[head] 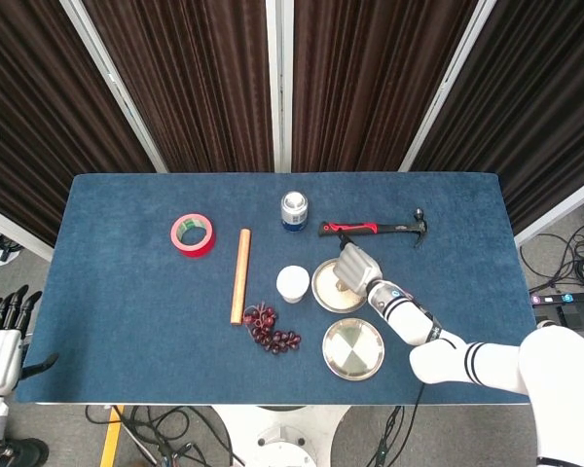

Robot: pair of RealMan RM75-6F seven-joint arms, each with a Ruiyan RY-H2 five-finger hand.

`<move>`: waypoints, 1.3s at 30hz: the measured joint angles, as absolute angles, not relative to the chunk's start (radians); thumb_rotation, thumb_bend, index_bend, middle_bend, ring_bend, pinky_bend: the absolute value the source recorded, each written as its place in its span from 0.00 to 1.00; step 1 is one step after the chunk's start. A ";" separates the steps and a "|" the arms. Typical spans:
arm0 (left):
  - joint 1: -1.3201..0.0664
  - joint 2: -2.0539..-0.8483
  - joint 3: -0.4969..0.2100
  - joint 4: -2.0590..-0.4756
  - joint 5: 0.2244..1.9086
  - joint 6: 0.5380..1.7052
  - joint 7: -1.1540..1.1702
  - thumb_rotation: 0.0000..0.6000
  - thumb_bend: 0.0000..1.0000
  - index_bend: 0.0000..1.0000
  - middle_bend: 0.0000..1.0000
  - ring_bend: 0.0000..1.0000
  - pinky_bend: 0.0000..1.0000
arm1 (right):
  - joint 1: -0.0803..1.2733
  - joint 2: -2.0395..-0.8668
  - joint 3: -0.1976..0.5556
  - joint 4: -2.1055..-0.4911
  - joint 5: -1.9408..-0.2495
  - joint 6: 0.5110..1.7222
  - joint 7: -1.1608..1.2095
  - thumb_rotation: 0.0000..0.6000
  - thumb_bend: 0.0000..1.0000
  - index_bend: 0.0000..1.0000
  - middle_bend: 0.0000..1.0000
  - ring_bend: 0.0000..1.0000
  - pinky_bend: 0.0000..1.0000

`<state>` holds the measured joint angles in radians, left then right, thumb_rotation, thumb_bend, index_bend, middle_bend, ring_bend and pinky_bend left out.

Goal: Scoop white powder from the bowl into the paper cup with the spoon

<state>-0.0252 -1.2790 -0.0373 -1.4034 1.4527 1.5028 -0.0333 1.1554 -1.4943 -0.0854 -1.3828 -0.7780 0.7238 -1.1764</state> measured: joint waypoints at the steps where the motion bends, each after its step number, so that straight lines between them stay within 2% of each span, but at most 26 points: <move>1: -0.025 -1.280 -0.037 -1.402 1.453 1.503 -0.034 1.00 0.10 0.14 0.10 0.05 0.04 | 1.158 -1.500 -0.088 -1.383 -0.774 0.726 -1.176 1.00 0.33 0.63 0.61 0.23 0.00; 14: -0.019 -1.285 -0.035 -1.386 1.457 1.509 -0.043 1.00 0.10 0.14 0.10 0.05 0.04 | 1.113 -1.460 -0.070 -1.414 -0.801 0.768 -0.984 1.00 0.33 0.63 0.61 0.23 0.00; 29: -0.025 -1.264 -0.042 -1.431 1.465 1.516 -0.003 1.00 0.10 0.14 0.10 0.05 0.04 | 0.966 -1.443 -0.005 -1.349 -0.971 0.775 -0.519 1.00 0.33 0.63 0.61 0.25 0.00; 39: -0.028 -1.252 -0.050 -1.454 1.463 1.522 0.012 1.00 0.10 0.14 0.10 0.05 0.04 | 0.954 -1.333 0.040 -1.450 -1.056 0.757 -0.448 1.00 0.33 0.63 0.61 0.25 0.00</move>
<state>-0.0279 -1.2519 -0.0499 -1.4541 1.4632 1.5219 0.0122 0.9536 -1.3333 0.0398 -1.4496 -1.0562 0.7566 -0.4475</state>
